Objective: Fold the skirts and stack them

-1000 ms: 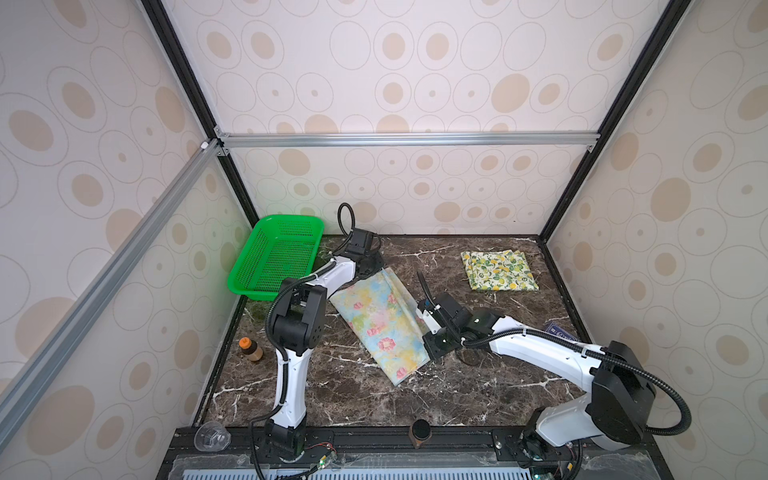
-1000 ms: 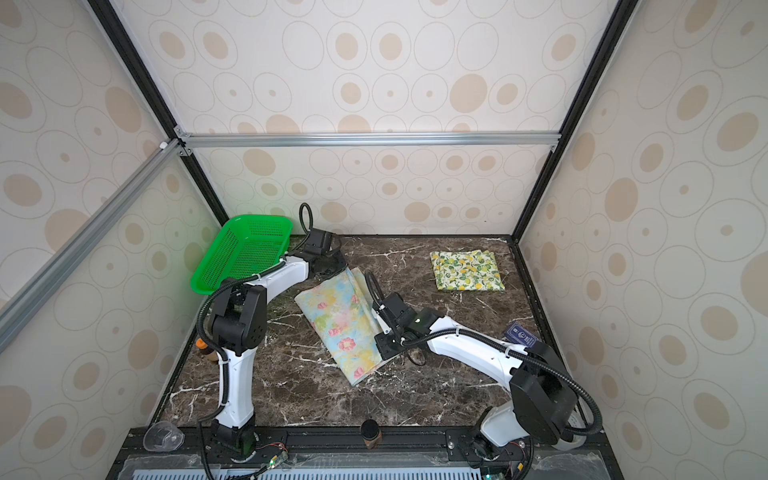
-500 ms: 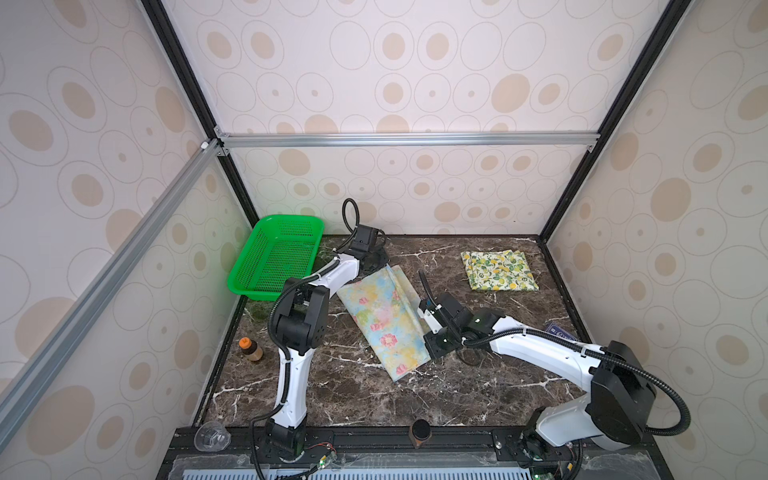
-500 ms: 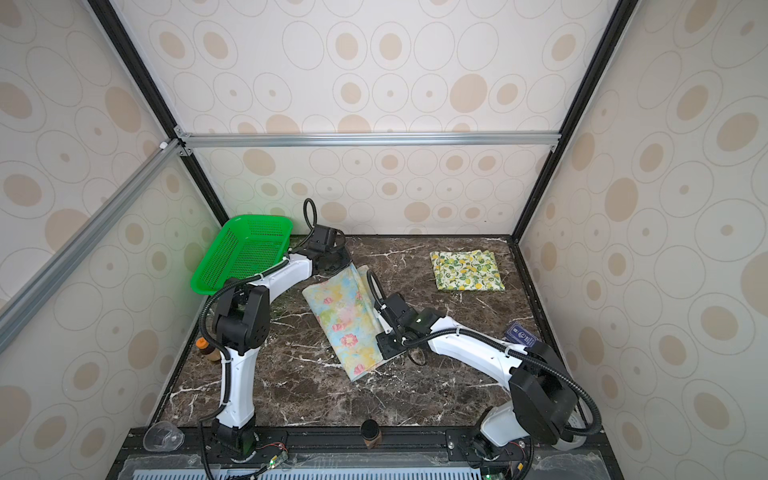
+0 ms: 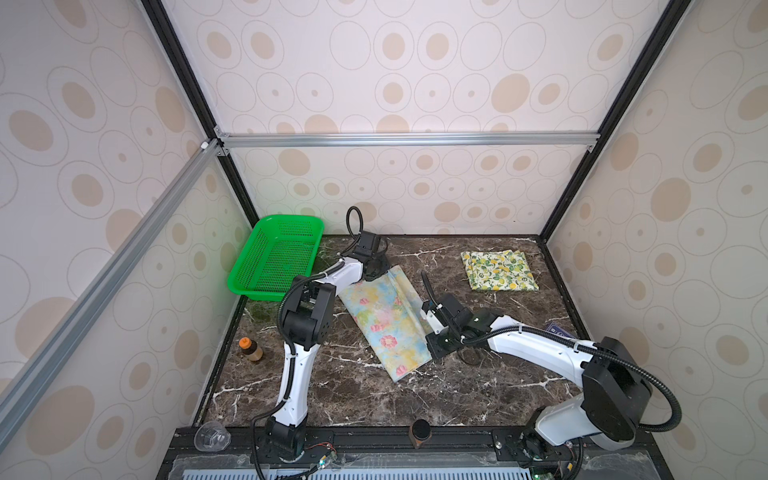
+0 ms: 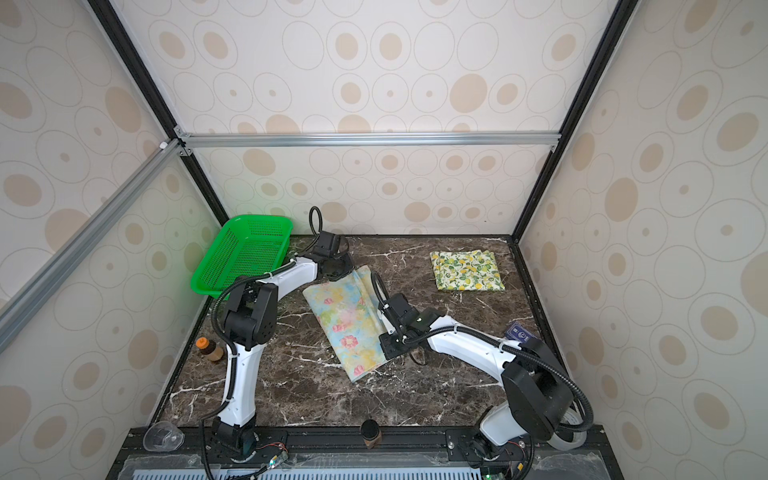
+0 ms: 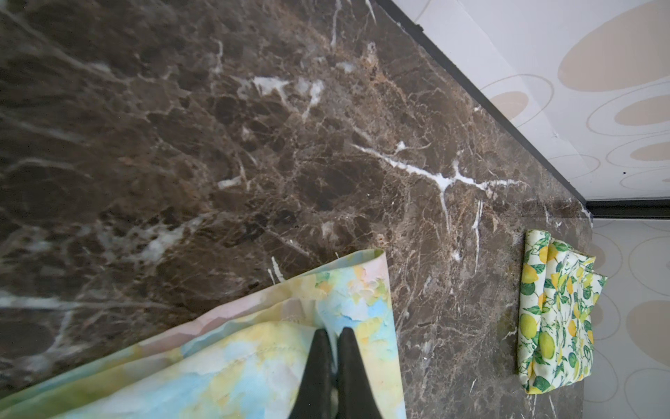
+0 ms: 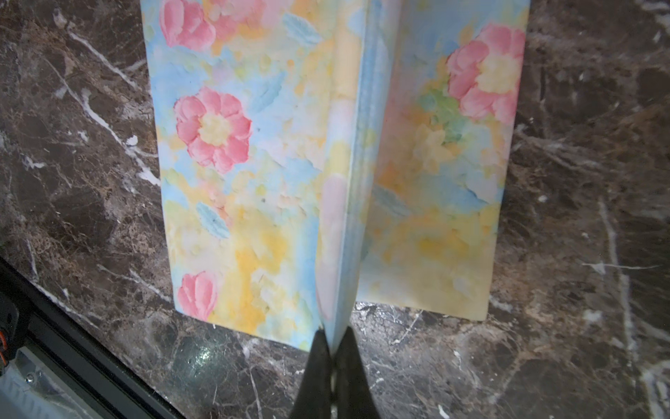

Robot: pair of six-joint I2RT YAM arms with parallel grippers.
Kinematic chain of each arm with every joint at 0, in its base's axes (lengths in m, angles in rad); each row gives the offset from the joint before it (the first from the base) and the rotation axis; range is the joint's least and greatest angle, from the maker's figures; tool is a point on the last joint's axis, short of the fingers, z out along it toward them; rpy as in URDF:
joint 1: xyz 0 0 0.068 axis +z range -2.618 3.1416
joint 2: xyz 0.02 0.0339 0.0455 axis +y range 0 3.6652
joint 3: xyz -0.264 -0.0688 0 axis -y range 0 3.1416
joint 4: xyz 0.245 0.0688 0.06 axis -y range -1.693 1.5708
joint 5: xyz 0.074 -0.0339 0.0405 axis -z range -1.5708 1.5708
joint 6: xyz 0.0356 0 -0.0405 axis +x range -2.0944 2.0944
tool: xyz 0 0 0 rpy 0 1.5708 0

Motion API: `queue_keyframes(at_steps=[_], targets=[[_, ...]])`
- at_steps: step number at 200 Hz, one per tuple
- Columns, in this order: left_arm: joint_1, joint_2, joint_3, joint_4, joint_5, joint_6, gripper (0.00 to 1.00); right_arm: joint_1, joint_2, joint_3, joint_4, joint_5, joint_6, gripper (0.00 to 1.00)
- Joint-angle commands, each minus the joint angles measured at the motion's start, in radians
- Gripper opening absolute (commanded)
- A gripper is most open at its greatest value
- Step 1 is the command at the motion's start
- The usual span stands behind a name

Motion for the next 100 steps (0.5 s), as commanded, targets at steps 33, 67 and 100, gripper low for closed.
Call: queue_keyframes(at_steps=[33,67,100], targets=[[-0.013,0.022,0.041,0.115,-0.001,-0.018,0.00,-0.022,0.035,-0.074,0.022,-0.033,0.021,0.00],[-0.019,0.035,0.045,0.117,0.005,-0.019,0.00,-0.028,0.051,-0.085,0.033,-0.032,0.020,0.00],[-0.020,0.045,0.047,0.124,0.008,-0.022,0.00,-0.030,0.064,-0.084,0.035,-0.028,0.019,0.00]])
